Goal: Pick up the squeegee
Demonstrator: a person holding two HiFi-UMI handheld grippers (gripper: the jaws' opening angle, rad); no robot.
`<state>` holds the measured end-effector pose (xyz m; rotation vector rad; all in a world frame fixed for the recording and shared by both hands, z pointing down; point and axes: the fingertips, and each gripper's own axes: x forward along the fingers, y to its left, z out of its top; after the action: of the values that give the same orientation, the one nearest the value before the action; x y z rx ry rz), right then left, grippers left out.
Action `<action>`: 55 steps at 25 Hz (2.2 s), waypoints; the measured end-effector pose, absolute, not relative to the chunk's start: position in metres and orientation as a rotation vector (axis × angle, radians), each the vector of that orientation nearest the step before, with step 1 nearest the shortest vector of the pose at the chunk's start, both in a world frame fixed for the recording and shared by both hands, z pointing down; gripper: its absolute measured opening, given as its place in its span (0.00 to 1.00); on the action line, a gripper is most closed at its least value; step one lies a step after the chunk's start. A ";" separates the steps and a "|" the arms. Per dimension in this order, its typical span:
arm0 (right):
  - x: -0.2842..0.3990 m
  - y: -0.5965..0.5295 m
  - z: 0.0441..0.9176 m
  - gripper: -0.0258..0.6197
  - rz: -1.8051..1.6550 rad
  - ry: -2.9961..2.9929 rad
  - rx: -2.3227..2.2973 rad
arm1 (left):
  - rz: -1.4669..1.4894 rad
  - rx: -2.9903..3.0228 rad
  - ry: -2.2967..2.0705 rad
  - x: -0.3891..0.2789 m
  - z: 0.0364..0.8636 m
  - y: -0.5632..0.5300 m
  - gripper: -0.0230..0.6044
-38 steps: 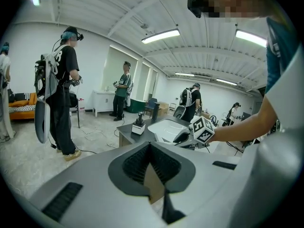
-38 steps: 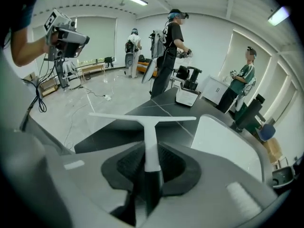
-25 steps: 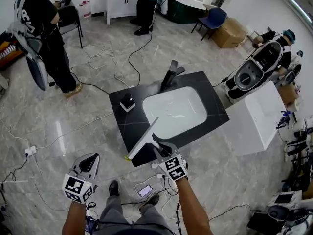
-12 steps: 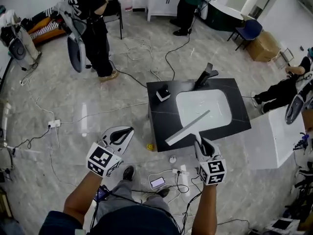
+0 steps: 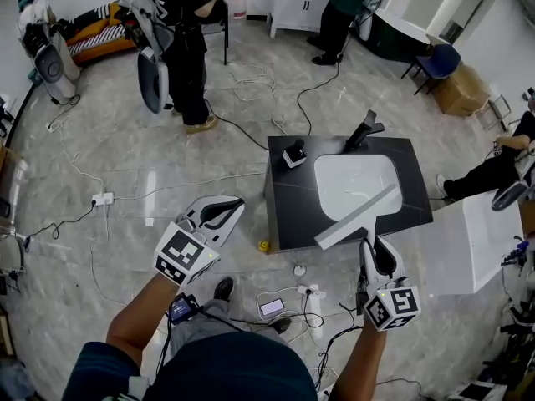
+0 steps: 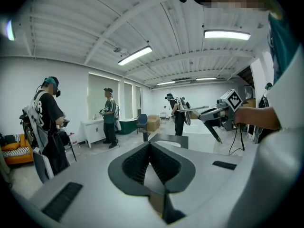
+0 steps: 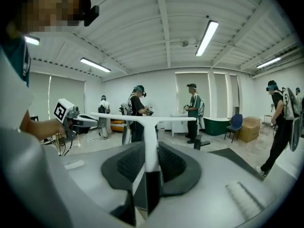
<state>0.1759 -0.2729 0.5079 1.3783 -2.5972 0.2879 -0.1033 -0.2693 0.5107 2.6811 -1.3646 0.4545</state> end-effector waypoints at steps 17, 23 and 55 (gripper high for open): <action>0.229 -0.225 0.402 0.19 0.160 -2.640 1.636 | 0.366 2.815 -1.257 -0.063 0.471 -0.272 0.05; 0.244 -0.213 0.386 0.19 0.153 -2.657 1.720 | 0.350 2.847 -1.212 -0.046 0.465 -0.272 0.05; 0.282 -0.197 0.377 0.19 0.229 -2.661 1.893 | 0.361 2.837 -1.131 -0.027 0.479 -0.286 0.05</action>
<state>0.2824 -0.1968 0.3775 1.8927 -2.6610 0.2289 -0.0272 -0.2864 0.4785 2.8370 -1.1306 0.3612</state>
